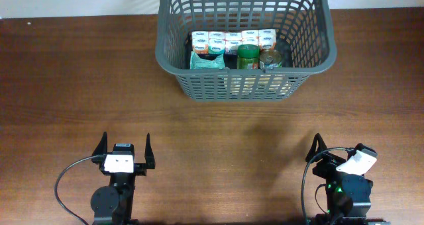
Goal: Pack container
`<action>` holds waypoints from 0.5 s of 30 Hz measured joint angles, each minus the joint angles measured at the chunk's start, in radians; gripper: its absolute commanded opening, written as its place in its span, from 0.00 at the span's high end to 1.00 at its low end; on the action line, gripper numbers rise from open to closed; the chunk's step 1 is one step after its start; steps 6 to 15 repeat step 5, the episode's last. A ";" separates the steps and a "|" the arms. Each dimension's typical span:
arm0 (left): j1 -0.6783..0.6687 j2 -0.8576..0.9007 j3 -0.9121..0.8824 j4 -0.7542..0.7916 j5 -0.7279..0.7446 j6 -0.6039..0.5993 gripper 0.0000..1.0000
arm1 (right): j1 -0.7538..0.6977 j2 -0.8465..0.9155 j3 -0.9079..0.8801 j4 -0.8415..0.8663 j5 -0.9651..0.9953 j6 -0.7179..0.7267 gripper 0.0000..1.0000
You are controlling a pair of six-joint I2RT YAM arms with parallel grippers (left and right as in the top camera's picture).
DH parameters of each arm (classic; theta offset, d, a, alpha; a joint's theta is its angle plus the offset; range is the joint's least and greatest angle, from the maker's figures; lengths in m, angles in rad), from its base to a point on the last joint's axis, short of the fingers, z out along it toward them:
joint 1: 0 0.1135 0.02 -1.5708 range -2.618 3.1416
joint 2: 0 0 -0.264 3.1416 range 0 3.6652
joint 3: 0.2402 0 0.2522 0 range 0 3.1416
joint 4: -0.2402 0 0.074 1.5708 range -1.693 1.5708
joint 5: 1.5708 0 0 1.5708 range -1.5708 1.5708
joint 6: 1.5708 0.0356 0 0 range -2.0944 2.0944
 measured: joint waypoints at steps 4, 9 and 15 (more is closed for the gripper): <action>0.000 0.000 0.000 0.000 0.000 0.000 0.01 | 0.000 0.000 0.000 0.000 0.000 0.000 0.01; 0.000 0.000 0.000 0.000 0.000 0.000 0.01 | 0.000 0.000 0.000 0.000 0.000 0.000 0.01; 0.000 0.000 0.000 0.000 0.000 0.000 0.01 | 0.000 0.000 0.000 0.000 0.000 0.000 0.01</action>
